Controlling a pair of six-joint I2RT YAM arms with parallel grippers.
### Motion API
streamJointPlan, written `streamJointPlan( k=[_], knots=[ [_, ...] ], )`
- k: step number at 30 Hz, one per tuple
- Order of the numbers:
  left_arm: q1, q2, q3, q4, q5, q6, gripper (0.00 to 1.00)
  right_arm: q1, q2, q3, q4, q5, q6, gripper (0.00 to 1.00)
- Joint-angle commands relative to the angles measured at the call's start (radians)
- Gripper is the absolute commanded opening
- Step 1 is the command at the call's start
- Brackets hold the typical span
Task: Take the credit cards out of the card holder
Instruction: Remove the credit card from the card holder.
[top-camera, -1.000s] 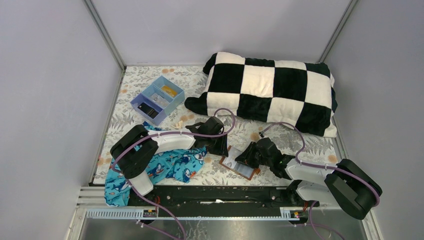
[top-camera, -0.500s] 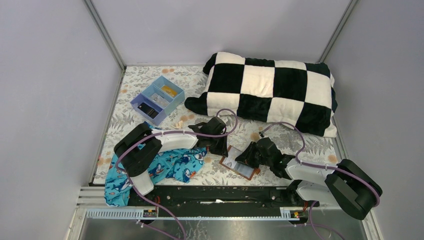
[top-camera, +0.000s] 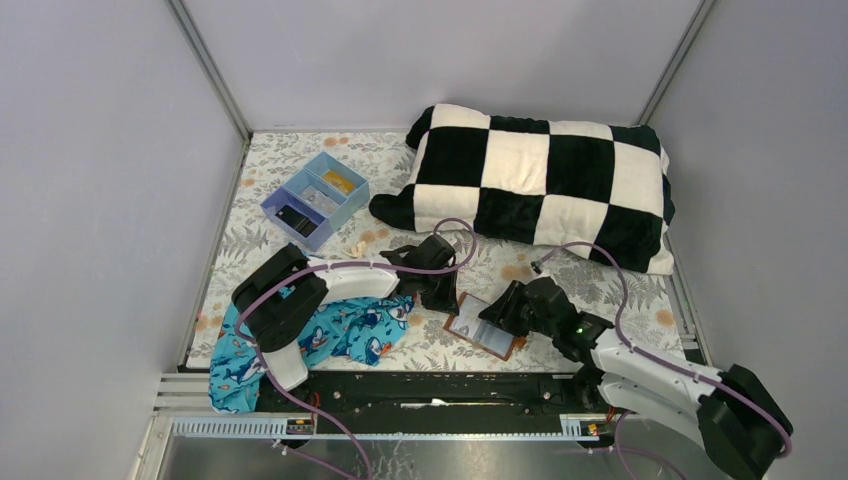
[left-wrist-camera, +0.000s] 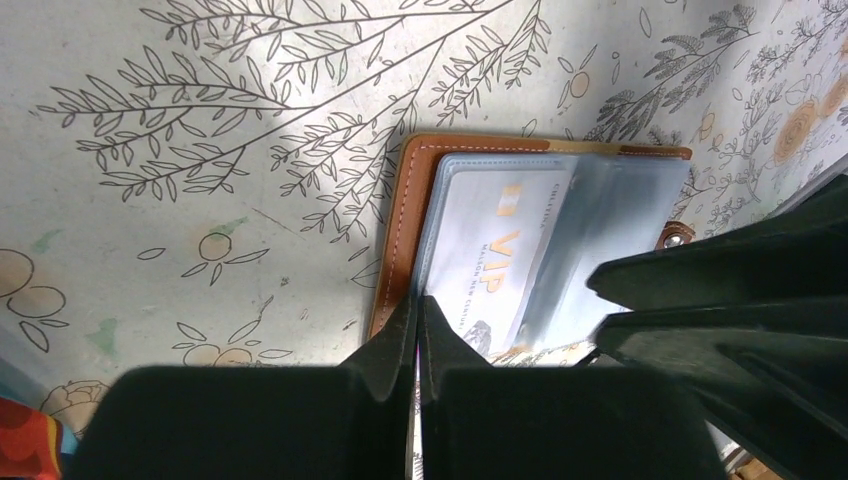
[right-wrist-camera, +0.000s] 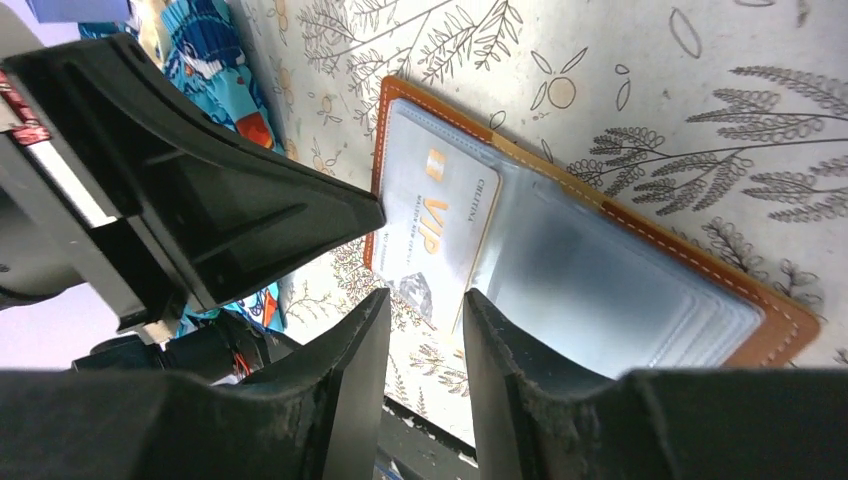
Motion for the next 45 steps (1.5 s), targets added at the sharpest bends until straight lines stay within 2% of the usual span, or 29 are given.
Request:
streamJointPlan(
  k=[1, 7, 12, 16, 23, 28, 35, 45],
  knots=[
    [-0.007, 0.009, -0.005, 0.006, -0.024, -0.041, 0.0, 0.004, -0.109, 0.061, -0.212, 0.11, -0.028, 0.4],
    [-0.007, -0.017, -0.025, 0.034, 0.007, -0.061, 0.0, 0.002, -0.252, 0.044, -0.401, 0.239, -0.032, 0.33],
    [-0.015, -0.011, -0.017, 0.035, 0.043, -0.049, 0.0, 0.002, -0.214, -0.009, -0.384, 0.223, -0.012, 0.24],
    [-0.035, 0.024, -0.004, 0.037, 0.082, -0.049, 0.0, 0.002, -0.17, -0.045, -0.329, 0.214, -0.002, 0.22],
    [-0.081, 0.071, 0.001, 0.114, 0.131, -0.1, 0.0, 0.001, -0.132, -0.061, -0.288, 0.208, -0.002, 0.22],
    [-0.082, 0.065, -0.009, 0.152, 0.118, -0.128, 0.0, 0.001, -0.169, -0.042, -0.331, 0.208, -0.014, 0.22],
    [-0.081, 0.096, -0.015, 0.169, 0.114, -0.148, 0.0, 0.001, -0.298, -0.02, -0.369, 0.191, -0.023, 0.32],
    [-0.082, 0.115, -0.001, 0.17, 0.119, -0.142, 0.0, 0.001, -0.327, -0.118, -0.305, 0.131, 0.062, 0.37]
  ],
)
